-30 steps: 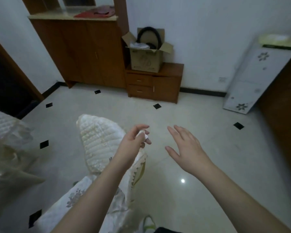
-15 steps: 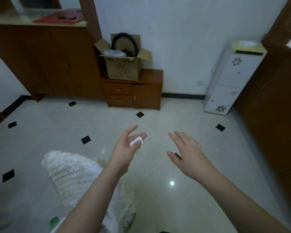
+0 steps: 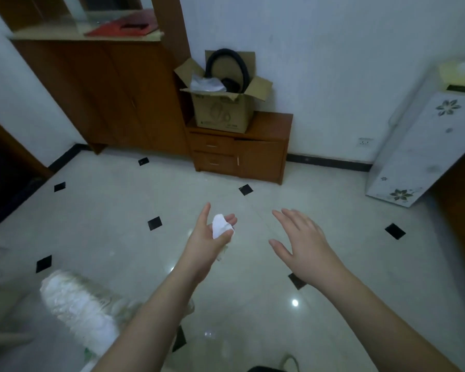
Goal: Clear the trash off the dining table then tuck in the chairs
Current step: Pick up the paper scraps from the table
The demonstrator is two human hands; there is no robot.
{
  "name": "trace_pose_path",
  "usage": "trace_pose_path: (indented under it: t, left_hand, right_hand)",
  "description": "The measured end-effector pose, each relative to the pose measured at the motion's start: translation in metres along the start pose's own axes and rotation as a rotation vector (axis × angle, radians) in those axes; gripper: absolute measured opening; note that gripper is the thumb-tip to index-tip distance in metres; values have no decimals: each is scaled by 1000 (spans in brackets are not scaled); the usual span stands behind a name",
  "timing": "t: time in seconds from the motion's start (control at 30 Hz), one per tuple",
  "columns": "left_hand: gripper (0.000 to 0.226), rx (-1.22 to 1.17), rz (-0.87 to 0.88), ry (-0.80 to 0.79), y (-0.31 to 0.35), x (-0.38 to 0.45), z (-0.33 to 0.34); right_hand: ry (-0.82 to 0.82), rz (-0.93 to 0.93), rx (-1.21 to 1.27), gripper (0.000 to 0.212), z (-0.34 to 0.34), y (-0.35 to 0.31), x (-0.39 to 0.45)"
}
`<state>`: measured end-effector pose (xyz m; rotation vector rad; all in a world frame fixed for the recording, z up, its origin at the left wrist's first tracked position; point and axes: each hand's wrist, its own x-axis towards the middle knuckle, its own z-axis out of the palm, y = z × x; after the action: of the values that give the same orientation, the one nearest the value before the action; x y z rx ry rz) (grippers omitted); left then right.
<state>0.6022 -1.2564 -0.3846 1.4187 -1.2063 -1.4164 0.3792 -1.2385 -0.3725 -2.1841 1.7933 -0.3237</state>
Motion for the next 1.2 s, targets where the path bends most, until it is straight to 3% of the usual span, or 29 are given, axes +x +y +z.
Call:
trace_pose_path:
  t: [0.1, 0.37, 0.63, 0.87, 1.07, 1.2]
  left_hand:
    - [74, -92, 7, 47, 5, 26, 16]
    - [25, -330, -58, 146, 14, 74, 15]
    - [26, -417, -40, 252, 20, 143, -44]
    - [28, -625, -83, 303, 42, 204, -126]
    - [28, -671, -34, 397, 54, 235, -202]
    - [30, -615, -28, 470, 54, 246, -240]
  right_hand:
    - [3, -13, 13, 60, -17, 27, 30]
    - [-42, -97, 45, 60, -17, 41, 106]
    - [-80, -260, 26, 58, 4, -2, 211]
    - [-118, -352, -17, 57, 8, -67, 315]
    - [-137, -446, 5, 54, 22, -124, 383]
    - [-204, -496, 1, 67, 45, -156, 422]
